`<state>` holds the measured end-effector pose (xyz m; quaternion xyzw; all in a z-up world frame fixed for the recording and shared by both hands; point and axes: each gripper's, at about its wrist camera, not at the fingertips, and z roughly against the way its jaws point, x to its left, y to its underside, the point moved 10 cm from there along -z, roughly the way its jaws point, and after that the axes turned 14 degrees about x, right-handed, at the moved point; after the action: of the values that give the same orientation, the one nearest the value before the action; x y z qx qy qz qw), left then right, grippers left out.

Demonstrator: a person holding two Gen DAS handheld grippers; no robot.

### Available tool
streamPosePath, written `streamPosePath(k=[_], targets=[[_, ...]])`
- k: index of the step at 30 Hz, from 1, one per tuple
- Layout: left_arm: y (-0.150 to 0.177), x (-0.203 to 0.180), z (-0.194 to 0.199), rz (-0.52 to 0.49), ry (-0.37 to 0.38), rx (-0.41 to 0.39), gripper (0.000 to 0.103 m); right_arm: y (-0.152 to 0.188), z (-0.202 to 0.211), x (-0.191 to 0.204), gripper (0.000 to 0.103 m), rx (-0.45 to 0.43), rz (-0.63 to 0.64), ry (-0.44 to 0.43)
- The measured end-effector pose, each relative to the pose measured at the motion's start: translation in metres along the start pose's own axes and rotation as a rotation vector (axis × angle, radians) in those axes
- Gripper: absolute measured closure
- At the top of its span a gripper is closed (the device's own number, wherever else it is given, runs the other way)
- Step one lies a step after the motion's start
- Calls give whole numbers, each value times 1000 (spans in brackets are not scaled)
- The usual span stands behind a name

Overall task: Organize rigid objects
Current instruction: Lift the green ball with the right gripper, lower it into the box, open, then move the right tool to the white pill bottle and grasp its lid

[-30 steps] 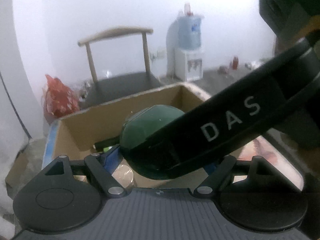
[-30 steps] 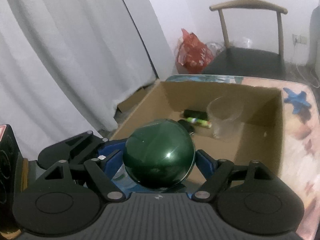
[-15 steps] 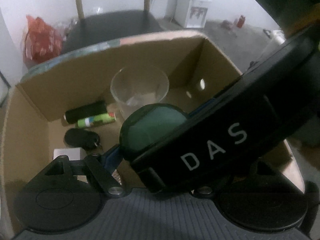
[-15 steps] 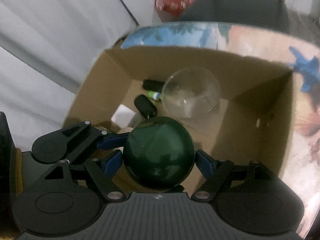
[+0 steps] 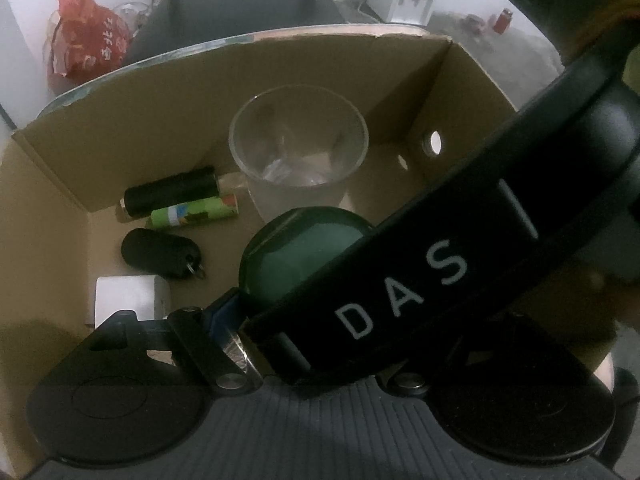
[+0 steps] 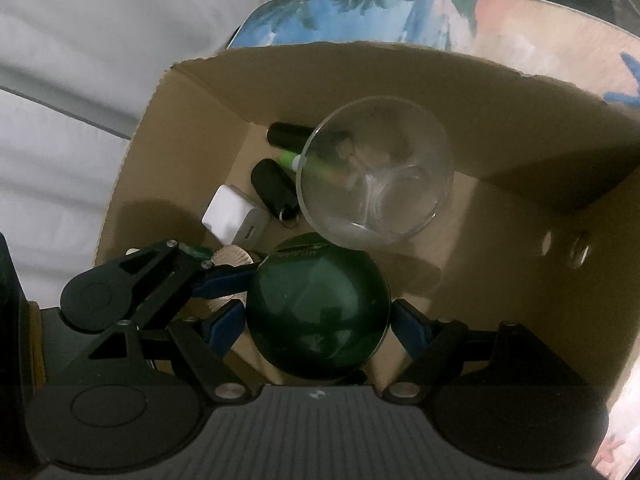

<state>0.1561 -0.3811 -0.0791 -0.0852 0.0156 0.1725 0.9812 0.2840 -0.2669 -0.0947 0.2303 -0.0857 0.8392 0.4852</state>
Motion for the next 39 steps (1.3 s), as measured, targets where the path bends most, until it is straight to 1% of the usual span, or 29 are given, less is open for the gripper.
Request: streamPosePath(k=[9,11,14,16,19,22,25,26,29,30,32,34,35,36,39], targets=[[0,-1,9,5,-1,-14,19,-5,-3,-6,20,-4,-19,12],[0,-2,14,4,-2,-30,18,-4,2,-3,20,-15,-13,13],[3,-4,30,-5,0,-68,16,-1,16,5,19,-54,0,10],[8,-7,45,-15,-4,-109,14,3,32,13,15,-95,12,21],[18,-8,70,-6,-1,-190,13,15,57,28,14,-180,55,52],[44,-11,107,-16,4,-303,11,39,88,44,14,-304,85,65],[70,-9,139,-19,4,-414,8,74,120,63,14,-465,114,68],[85,-6,150,-20,4,-455,7,88,128,71,14,-516,126,64],[118,3,168,6,-15,-525,7,129,142,93,11,-652,159,40],[130,8,170,20,-24,-542,7,143,141,102,11,-691,172,30],[147,22,169,49,-56,-573,7,161,133,117,11,-738,191,7],[164,36,164,73,-87,-597,7,177,118,132,11,-768,206,-16],[172,41,156,85,-100,-600,7,181,109,138,10,-779,209,-24],[178,51,152,96,-110,-597,7,183,98,144,10,-786,203,-34],[188,66,127,135,-147,-562,7,177,60,157,8,-749,186,-66]])
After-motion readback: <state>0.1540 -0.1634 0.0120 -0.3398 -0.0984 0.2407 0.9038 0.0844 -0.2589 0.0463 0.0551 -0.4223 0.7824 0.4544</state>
